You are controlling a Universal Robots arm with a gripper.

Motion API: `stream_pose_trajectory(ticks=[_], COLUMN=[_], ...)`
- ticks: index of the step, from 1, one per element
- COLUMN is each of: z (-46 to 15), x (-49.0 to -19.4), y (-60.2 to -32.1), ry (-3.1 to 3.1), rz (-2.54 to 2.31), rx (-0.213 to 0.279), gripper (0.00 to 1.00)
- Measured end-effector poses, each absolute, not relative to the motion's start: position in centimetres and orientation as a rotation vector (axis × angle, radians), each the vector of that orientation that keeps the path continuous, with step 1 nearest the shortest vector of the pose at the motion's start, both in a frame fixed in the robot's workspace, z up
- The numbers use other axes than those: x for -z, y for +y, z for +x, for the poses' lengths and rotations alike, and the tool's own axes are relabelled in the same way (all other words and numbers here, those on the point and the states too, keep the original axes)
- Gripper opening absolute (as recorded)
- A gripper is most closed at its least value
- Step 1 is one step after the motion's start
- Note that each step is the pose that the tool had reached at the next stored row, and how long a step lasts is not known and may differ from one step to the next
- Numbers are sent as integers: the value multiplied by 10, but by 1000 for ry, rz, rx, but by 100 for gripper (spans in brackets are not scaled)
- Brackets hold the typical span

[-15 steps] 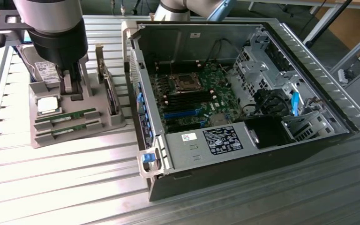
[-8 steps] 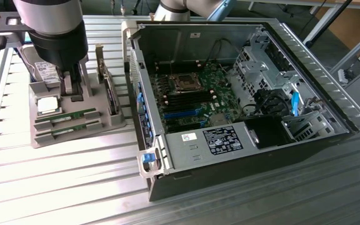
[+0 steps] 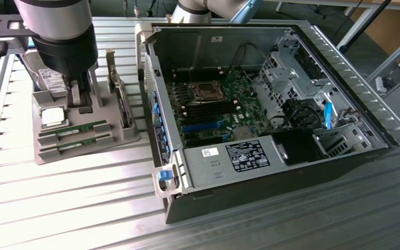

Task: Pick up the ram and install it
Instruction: 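Pick up the ram and move it above insertion slot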

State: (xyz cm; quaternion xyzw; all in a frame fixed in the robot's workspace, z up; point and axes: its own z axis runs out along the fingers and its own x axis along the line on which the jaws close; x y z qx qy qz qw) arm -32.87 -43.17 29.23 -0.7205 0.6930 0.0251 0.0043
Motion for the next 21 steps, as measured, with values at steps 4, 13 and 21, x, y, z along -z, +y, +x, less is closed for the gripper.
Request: stream_pose_trajectory(ticks=[4, 13, 21], z=[-329, -329, -329], x=[-291, -287, -284], y=[-432, -432, -432], ry=[2171, 2171, 2171], rz=[-2257, -2257, -2257], rx=[-79, -79, -79], gripper=[22, 22, 22])
